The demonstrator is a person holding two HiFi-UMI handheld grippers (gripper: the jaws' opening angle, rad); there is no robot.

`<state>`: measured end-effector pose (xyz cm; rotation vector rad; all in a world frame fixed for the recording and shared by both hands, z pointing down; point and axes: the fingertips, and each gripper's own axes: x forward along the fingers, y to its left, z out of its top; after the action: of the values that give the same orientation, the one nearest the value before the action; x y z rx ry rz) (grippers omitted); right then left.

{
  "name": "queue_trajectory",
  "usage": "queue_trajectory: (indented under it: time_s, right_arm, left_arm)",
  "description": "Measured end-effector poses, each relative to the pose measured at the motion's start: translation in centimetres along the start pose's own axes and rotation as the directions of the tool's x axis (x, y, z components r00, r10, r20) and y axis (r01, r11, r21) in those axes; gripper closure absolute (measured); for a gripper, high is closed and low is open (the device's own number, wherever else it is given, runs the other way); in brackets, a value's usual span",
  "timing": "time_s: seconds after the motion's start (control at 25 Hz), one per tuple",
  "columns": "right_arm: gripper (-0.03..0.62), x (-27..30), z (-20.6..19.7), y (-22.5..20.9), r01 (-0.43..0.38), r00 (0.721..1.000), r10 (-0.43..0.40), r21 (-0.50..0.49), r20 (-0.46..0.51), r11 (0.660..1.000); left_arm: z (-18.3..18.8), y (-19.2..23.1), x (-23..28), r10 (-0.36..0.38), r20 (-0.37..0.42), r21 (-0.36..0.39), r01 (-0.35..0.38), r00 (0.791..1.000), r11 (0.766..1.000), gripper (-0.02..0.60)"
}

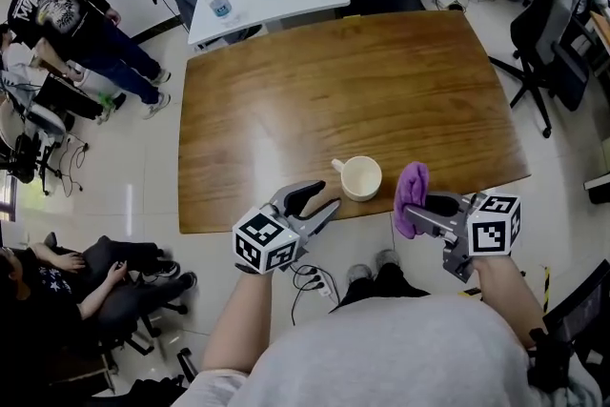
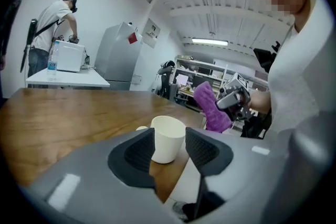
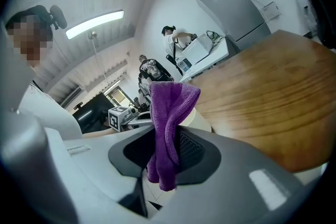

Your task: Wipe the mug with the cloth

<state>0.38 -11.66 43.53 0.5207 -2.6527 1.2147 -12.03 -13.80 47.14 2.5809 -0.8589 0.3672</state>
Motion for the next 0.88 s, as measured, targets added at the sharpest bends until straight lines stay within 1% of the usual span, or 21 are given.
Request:
queue_trajectory:
  time_s: [0.08,0.12,0.28,0.36,0.48,0.56,0.68,0.76,0.8,0.88]
  right_arm:
    - [0.484,0.4,0.9,-0.7,-0.005,1.0,0.005,-0.003,-0.005,1.0]
    - [0.484,0.6,1.4,-1.0,-0.007,1.0,0.007,-0.005,-0.008,1.0]
    - [0.484,0.8,1.7,-2.3,-0.003,0.999,0.003,0.003,-0.032,1.0]
    - [0.484,0.8,1.7,-2.8,0.002,0.999,-0.001,0.015,-0.038,1.0]
    - [0.484,1.2,1.6,-3.4,0.001,0.999,0.0,0.024,-0.051,1.0]
    - [0.484,1.4,1.4,-3.7,-0.002,0.998,0.004,0.03,-0.058,1.0]
    - [0.484,1.5,1.1,-4.0,-0.008,0.998,0.011,0.039,-0.063,0.999]
    - [0.484,1.6,1.2,-4.2,-0.01,0.998,0.012,0.042,-0.064,0.999]
    - [0.484,1.8,1.3,-4.4,-0.01,0.998,0.013,0.043,-0.064,0.999]
    - [0.484,2.0,1.5,-4.8,-0.013,0.998,0.016,0.046,-0.064,0.999]
  left_arm:
    - [-0.7,2.0,1.0,0.018,-0.055,0.039,-0.016,0.998,0.999,0.407]
    - [-0.9,3.1,1.4,0.031,-0.071,0.043,-0.028,0.997,0.999,0.407]
    - [-1.3,6.5,3.3,0.055,-0.106,0.027,-0.053,0.993,0.998,0.407]
    - [-1.7,7.2,4.4,0.045,-0.128,0.025,-0.042,0.991,0.999,0.407]
    - [-2.1,7.8,5.6,0.013,-0.142,-0.001,-0.013,0.99,1.0,0.413]
    - [-2.3,8.1,6.1,0.007,-0.154,-0.003,-0.007,0.988,1.0,0.414]
    - [-2.6,7.8,6.5,-0.001,-0.169,0.003,0.001,0.986,1.0,0.441]
    - [-2.6,7.7,6.6,0.003,-0.172,0.014,0.0,0.985,1.0,0.501]
    - [-2.6,7.7,6.7,0.008,-0.17,0.018,-0.005,0.985,1.0,0.517]
    - [-2.7,7.9,6.8,0.021,-0.164,0.015,-0.019,0.986,1.0,0.528]
